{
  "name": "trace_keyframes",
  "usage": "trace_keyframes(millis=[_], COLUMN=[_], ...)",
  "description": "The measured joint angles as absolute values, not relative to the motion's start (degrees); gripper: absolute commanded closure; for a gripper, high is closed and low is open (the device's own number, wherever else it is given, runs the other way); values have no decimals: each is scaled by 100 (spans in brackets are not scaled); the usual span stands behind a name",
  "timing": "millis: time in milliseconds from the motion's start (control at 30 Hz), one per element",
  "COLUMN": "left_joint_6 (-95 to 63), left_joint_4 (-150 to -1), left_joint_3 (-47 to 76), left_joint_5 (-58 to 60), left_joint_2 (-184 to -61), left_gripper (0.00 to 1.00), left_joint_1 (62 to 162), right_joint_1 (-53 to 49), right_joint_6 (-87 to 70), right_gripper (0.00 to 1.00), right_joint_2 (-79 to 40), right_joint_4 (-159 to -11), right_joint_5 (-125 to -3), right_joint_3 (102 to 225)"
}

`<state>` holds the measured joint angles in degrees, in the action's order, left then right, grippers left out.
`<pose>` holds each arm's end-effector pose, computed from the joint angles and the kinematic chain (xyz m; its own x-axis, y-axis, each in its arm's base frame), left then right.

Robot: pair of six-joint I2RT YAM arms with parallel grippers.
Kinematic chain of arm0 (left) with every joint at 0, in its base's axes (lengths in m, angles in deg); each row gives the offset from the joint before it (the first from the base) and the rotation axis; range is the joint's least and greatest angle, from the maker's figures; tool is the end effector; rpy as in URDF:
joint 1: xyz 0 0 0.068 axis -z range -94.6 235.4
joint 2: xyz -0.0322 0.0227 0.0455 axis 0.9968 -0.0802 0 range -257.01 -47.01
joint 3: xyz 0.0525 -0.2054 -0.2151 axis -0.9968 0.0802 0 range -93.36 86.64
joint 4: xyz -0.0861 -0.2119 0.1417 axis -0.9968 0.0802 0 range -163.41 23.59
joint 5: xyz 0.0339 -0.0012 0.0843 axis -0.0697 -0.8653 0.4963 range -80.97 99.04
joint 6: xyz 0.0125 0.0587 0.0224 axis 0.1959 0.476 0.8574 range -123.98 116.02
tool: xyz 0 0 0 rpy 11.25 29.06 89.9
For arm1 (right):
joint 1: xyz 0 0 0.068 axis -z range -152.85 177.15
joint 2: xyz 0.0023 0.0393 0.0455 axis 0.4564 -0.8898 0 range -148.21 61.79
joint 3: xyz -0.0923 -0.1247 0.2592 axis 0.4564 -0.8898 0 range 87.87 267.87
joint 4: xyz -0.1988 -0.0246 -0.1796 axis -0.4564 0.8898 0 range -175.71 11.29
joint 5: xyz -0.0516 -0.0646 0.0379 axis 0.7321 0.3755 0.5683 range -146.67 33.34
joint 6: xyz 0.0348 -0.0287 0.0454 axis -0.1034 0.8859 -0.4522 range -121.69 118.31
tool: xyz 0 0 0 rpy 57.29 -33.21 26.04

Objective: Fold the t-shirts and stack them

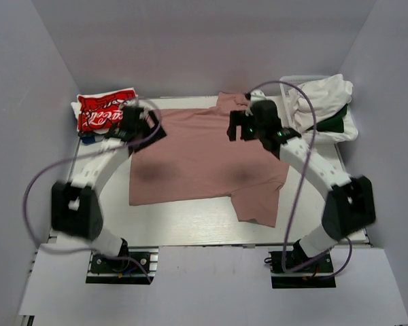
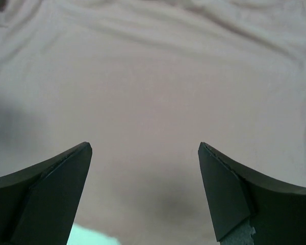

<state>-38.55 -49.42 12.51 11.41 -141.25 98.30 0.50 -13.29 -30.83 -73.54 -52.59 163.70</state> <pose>0.3794 -0.0847 0.2902 -0.6687 -0.4284 -0.6076 -0.2250 0.8956 -0.3838 0.3600 0.1767 0.3319 -0.5026 -0.0280 -0.8640 -0.2969 0.9443 0.1421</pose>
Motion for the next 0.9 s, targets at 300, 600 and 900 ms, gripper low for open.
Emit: trace_keyframes(millis=[300,600,900], left_joint_6=[-5505,-6340,-6605], left_joint_4=[-3419,-2918,-3613], left_joint_3=[4414,5325,5594], left_joint_5=[2601,3152,3248], left_joint_2=[-10903,-10597,-11196], left_gripper=[0,9,43], left_joint_1=[9666,9658,9601], right_joint_1=[96,72,-160], right_joint_6=[-2426,-3178,-3534], right_gripper=[10,10,10], right_joint_2=[-1074,572,650], right_joint_4=[-7387,-6495,-5457], right_joint_5=[-4723,-4481,-4664], right_joint_3=[13466,12521,12207])
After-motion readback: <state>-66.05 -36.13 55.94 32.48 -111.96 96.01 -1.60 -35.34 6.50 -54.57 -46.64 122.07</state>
